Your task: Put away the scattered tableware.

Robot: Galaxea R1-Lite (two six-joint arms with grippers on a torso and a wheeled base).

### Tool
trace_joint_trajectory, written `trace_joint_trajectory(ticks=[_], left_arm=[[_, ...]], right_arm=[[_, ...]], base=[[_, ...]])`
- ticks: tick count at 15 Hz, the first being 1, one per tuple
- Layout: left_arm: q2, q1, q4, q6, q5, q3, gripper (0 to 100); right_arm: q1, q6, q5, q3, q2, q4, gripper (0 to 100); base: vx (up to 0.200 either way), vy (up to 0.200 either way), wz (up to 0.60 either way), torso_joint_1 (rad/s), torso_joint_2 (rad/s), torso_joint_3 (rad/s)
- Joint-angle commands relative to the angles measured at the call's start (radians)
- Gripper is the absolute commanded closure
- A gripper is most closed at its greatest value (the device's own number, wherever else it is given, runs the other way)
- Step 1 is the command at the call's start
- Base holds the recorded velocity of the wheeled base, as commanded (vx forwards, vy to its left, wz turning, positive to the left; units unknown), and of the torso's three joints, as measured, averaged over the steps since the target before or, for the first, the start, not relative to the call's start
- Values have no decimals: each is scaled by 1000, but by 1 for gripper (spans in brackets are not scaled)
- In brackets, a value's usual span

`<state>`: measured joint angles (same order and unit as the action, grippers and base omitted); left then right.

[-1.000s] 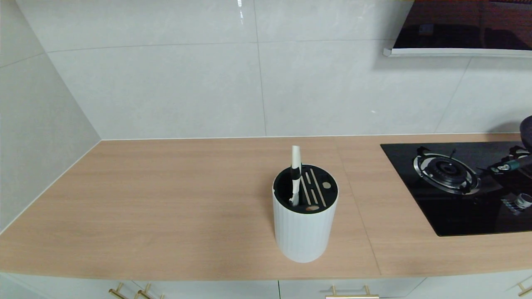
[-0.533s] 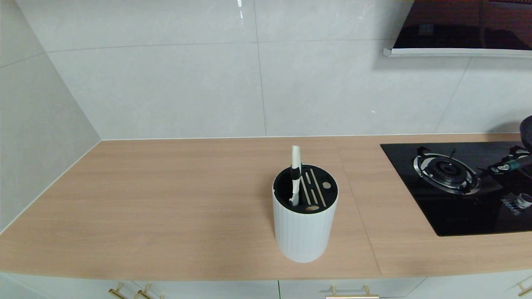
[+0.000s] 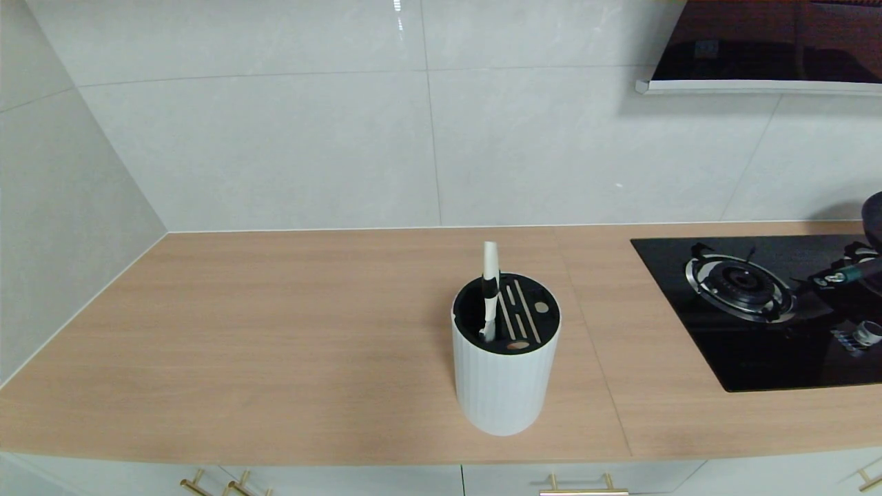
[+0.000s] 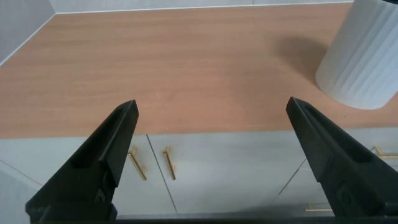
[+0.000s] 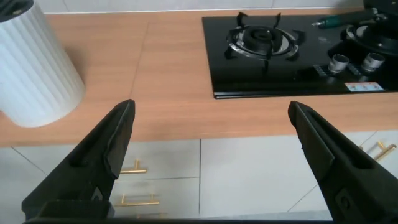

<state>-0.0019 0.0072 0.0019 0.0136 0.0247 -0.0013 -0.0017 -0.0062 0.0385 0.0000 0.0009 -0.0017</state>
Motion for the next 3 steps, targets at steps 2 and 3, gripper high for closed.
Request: trace_joint_trajectory(ticks=[2,3], left_arm=[[2,0,0,0,0,0,0],[2,0,0,0,0,0,0]], right_arm=[[0,-1,-5,0,2,3,0],[0,-1,-5,0,2,3,0]], base=[[0,0,0,0,0,0],[0,0,0,0,0,0]])
